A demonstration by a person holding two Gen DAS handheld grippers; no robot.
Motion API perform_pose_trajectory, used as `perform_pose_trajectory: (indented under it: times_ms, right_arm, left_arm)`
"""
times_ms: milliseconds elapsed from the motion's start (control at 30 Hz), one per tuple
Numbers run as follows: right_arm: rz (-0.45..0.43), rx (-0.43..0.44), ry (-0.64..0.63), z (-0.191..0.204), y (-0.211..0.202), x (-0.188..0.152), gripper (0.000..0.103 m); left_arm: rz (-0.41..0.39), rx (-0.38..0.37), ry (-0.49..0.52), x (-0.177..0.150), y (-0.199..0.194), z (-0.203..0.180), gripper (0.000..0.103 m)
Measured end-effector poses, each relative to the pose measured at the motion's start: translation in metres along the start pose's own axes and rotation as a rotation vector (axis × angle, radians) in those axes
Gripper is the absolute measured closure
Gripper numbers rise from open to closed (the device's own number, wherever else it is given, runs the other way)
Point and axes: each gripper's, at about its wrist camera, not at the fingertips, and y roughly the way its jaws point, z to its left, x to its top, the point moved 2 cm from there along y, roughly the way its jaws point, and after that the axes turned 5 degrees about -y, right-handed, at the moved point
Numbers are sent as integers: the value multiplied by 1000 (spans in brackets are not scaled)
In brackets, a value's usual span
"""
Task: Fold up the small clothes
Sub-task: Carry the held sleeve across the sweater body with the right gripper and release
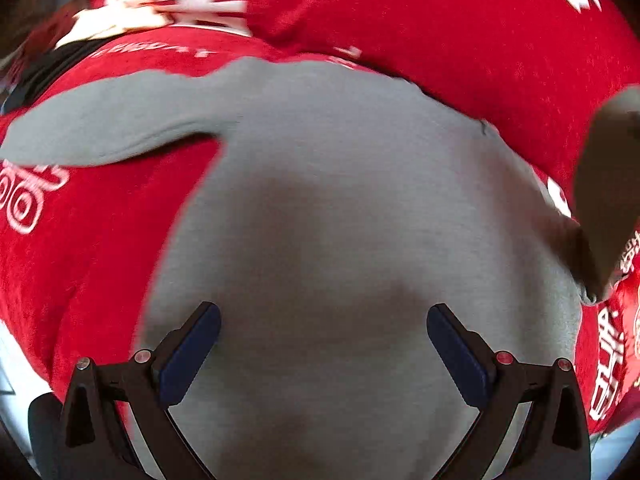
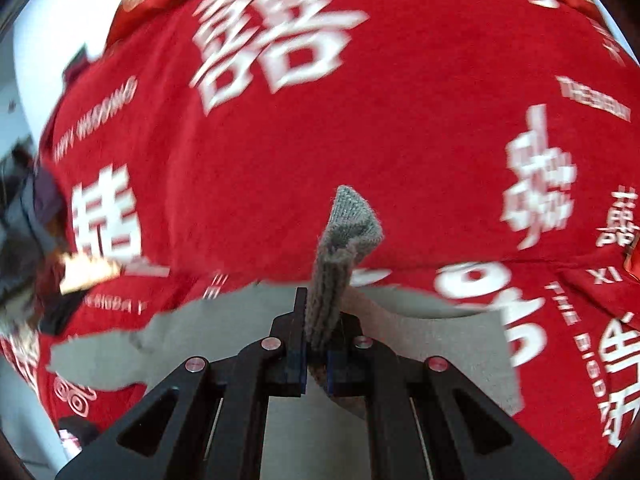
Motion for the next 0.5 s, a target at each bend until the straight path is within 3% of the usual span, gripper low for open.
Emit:
perform_pose_trajectory:
  times_ms: [167,267,400,500]
  right_arm:
    - [129,-6,-87,73,62,-39,97]
    - [202,-24,-152,105,93,-65,97]
    - [250,-29,-184,129,112,-80,97]
    - [231,-6,-216,144,107,-75,97]
  left_arm:
    - [-74,-144,-48,-11,-12,40,0]
    - [-104,-181,-23,-17,-15,43,0]
    - [-112,-231,-25,-19,-22,51,0]
    - [-112,-285,-56,-21,-28,59,0]
